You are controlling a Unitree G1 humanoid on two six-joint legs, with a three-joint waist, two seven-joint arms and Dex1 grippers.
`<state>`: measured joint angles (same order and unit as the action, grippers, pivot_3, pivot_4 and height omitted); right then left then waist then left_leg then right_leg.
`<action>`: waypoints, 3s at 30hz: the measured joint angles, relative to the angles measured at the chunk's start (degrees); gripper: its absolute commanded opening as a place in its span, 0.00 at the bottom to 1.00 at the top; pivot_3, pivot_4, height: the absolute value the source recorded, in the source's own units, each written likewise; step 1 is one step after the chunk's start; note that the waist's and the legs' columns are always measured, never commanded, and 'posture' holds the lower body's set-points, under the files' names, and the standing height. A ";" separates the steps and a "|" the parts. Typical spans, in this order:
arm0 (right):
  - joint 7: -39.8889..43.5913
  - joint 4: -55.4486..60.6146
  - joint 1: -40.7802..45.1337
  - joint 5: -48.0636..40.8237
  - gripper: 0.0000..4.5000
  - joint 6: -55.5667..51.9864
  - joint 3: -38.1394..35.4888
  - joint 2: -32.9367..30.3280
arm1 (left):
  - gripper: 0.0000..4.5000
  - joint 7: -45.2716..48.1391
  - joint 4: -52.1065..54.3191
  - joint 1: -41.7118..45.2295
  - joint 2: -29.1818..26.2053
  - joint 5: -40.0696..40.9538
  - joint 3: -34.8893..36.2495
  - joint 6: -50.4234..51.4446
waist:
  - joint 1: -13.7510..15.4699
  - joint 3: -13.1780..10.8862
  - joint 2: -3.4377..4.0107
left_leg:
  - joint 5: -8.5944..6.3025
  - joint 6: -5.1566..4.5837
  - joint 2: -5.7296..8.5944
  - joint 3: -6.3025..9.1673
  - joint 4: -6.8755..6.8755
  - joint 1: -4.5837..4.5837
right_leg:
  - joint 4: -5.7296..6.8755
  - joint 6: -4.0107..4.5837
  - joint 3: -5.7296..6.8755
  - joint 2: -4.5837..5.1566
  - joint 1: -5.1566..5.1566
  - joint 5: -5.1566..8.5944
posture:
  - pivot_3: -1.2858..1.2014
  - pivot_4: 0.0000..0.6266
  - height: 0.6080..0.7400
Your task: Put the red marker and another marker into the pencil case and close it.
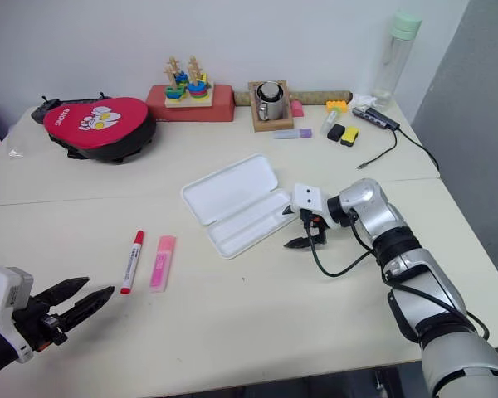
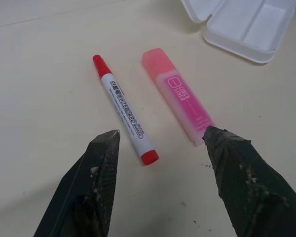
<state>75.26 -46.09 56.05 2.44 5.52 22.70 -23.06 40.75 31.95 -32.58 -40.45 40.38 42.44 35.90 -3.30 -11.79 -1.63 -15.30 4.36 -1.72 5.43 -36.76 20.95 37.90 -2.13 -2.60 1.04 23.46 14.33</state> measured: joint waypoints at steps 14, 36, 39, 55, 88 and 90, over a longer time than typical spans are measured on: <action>-0.44 -10.51 6.58 7.64 0.69 4.15 1.62 3.74 | 0.65 -0.99 0.60 0.70 1.71 -0.85 -1.94 -0.10 | -0.14 0.00 0.00 | 0.00 0.00 0.00 0.04 0.00 -0.05 | 0.09 0.04 0.02 -0.01 -0.01 -0.01 | 0.52 0.24 1.00; 3.58 -6.00 5.15 9.77 0.01 5.86 1.86 2.62 | 0.65 -2.61 1.01 2.83 2.61 -2.52 -4.51 -0.15 | -0.07 -0.01 0.02 | 0.00 0.01 0.00 0.06 0.01 -0.05 | 0.09 0.20 0.04 -0.01 -0.02 -0.11 | 0.52 0.24 1.00; 6.89 2.06 1.22 8.45 0.01 4.50 1.68 0.39 | 0.65 -2.65 0.98 3.19 2.62 -2.61 -4.62 -0.19 | 0.10 0.00 0.01 | 0.00 0.01 0.00 0.12 0.00 -0.02 | 0.08 0.15 0.08 -0.01 -0.03 -0.08 | 0.52 0.24 1.00; 4.52 42.90 -16.73 4.33 0.01 -17.98 3.02 -3.14 | 0.65 -2.25 -4.90 8.52 1.22 -5.70 -7.31 -0.94 | 0.08 -0.02 0.04 | 0.01 0.02 0.01 0.19 -0.04 -0.03 | 0.12 -0.08 0.11 -0.01 -0.04 0.05 | 0.52 0.24 1.00; 6.51 56.29 -16.07 -6.74 0.79 -34.73 -0.42 -15.02 | 0.65 -4.23 -7.01 13.75 0.11 -6.59 -8.08 0.22 | 0.24 -0.01 0.02 | 0.01 0.01 0.01 0.26 0.00 -0.01 | 0.08 -0.09 0.18 0.00 -0.05 0.07 | 0.52 0.24 1.00; 6.32 57.37 -15.92 -8.86 0.79 -36.73 -1.46 -15.09 | 0.65 -6.41 -7.01 15.11 0.46 -6.71 -8.18 1.32 | 0.24 -0.01 0.02 | 0.01 0.01 0.01 0.25 0.00 -0.01 | 0.08 -0.09 0.18 0.00 -0.05 0.07 | 0.52 0.24 1.00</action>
<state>81.58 11.28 40.14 -6.41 -31.21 21.24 -38.15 34.34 24.94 -17.47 -39.98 33.67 34.26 37.22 -3.07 -11.80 -1.62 -15.30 4.38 -1.71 5.68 -36.76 20.94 37.98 -2.22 -2.42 1.04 23.41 14.40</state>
